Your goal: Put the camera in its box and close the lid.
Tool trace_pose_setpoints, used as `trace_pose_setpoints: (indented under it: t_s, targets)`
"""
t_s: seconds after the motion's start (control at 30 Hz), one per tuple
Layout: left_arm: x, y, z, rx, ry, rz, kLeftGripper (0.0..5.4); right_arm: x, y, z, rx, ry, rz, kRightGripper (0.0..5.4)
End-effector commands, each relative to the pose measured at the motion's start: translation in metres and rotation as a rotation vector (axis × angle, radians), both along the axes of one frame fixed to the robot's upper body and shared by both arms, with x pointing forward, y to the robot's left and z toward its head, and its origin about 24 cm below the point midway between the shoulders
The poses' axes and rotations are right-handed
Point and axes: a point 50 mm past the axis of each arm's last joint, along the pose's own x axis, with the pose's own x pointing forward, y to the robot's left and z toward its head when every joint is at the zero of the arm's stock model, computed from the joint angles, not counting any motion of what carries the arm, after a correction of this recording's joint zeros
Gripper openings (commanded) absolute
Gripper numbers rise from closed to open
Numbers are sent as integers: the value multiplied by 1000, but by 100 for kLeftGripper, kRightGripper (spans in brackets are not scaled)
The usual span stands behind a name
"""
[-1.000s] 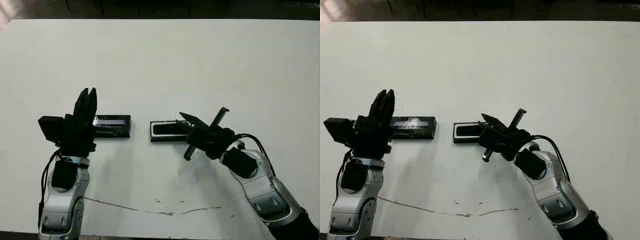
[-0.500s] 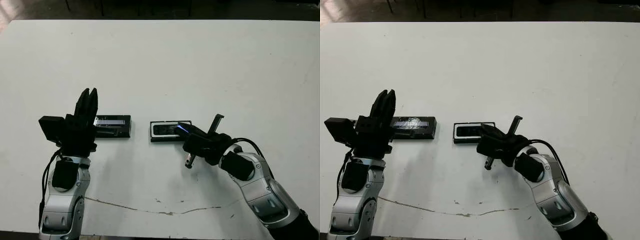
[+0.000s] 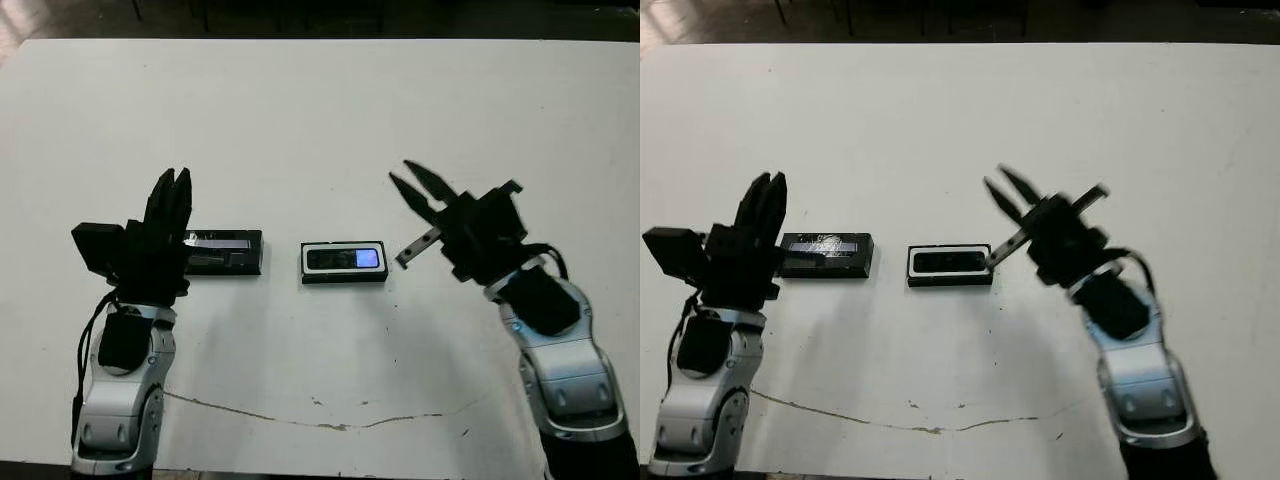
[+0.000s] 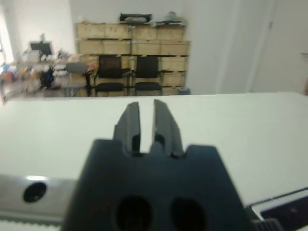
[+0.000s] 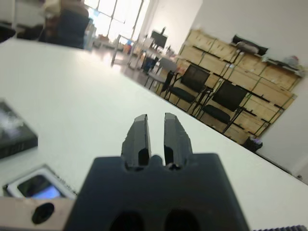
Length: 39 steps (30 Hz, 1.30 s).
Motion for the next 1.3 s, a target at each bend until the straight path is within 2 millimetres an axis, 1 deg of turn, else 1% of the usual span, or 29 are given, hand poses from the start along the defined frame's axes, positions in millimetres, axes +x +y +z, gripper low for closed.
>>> trace_pose_setpoints:
  t_s: [0.03,0.07,0.17,0.23,0.33,0.47,0.53,0.63,0.67,0.77,0.83,0.97,1.13,1.23,1.3]
  targets:
    - [14,5,29,199,-7,-65,0,3,-10,4,67,58,15,3]
    - [19,6,37,252,8,-89,0,4,-11,4,82,69,22,3]
    - [35,6,64,485,102,-208,0,7,-15,1,106,100,38,3]
    - [48,4,77,649,182,-293,0,9,-16,-1,108,107,42,3]
    - [63,-2,85,850,268,-385,0,10,-17,-3,107,102,44,3]
    - [83,-12,85,1042,349,-463,0,10,-19,-2,99,100,34,3]
    - [95,-17,83,1120,415,-536,0,10,-19,-2,94,100,34,3]
    - [112,-24,76,1187,587,-637,0,9,-20,-2,93,100,39,3]
    - [115,-25,74,1199,624,-653,0,9,-20,-3,96,101,42,3]
    - [124,-33,59,1287,750,-692,0,9,-21,-5,93,103,39,3]
    - [129,-38,50,1374,804,-695,0,8,-21,-6,86,101,37,3]
    - [133,-43,32,1499,859,-733,0,8,-23,-8,69,103,43,3]
    - [131,-43,19,1578,860,-768,0,8,-25,-10,60,113,49,3]
    - [129,-39,10,1586,884,-775,0,8,-25,-11,50,102,58,3]
    - [128,-37,4,1560,943,-778,0,8,-25,-12,51,106,63,3]
